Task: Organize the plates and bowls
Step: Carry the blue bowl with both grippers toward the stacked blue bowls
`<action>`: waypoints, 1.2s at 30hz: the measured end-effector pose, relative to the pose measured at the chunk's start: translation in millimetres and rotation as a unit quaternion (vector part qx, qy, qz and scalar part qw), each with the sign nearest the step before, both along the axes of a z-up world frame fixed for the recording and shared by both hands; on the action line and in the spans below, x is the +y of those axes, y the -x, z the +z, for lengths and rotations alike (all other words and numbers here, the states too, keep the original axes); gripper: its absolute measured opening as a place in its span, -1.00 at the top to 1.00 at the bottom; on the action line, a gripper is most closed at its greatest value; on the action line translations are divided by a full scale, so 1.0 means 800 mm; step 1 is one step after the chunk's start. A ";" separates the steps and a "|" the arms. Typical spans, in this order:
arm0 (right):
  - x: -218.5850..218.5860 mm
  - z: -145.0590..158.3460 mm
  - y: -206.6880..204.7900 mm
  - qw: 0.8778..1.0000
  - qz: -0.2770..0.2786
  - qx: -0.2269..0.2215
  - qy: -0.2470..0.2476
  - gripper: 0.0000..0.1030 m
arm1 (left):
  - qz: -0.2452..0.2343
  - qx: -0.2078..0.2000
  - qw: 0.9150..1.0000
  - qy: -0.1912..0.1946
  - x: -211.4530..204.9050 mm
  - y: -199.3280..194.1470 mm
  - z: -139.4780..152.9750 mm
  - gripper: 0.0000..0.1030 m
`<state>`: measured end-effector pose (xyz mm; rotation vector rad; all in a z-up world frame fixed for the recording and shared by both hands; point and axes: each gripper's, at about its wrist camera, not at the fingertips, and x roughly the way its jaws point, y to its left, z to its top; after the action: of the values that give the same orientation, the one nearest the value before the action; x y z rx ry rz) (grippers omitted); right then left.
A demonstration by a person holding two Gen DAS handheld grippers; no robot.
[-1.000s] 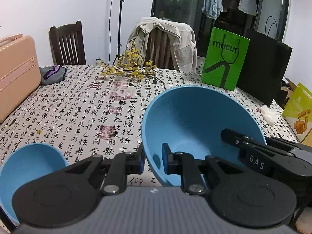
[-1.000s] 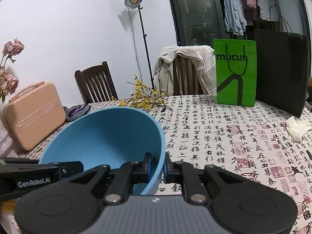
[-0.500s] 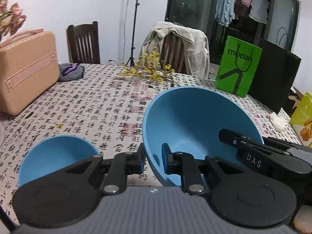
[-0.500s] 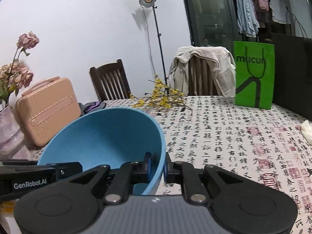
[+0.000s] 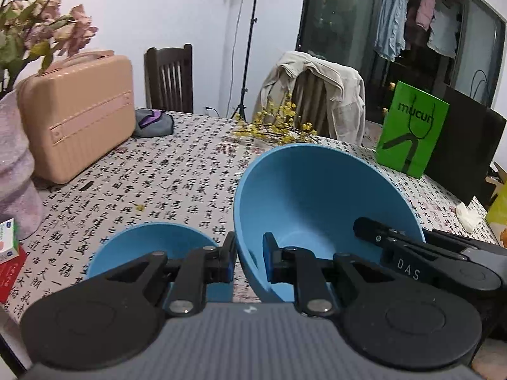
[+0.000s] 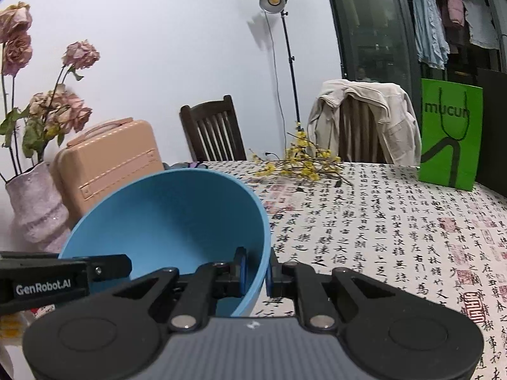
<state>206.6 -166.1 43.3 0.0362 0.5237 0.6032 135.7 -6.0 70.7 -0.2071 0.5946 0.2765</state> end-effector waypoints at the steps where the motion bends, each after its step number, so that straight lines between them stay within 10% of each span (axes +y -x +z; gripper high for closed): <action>1: 0.003 0.001 0.001 1.000 0.002 0.000 0.000 0.77 | 0.002 -0.001 1.000 0.000 0.002 0.002 0.000 0.66; 36: 0.103 0.011 0.026 0.997 0.070 -0.007 0.011 0.77 | 0.070 -0.015 0.997 0.016 0.086 0.057 0.005 0.66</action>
<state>185.9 -83.8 52.2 -0.0256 0.5228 0.7332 90.2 63.2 74.4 -0.2849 0.5559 0.3995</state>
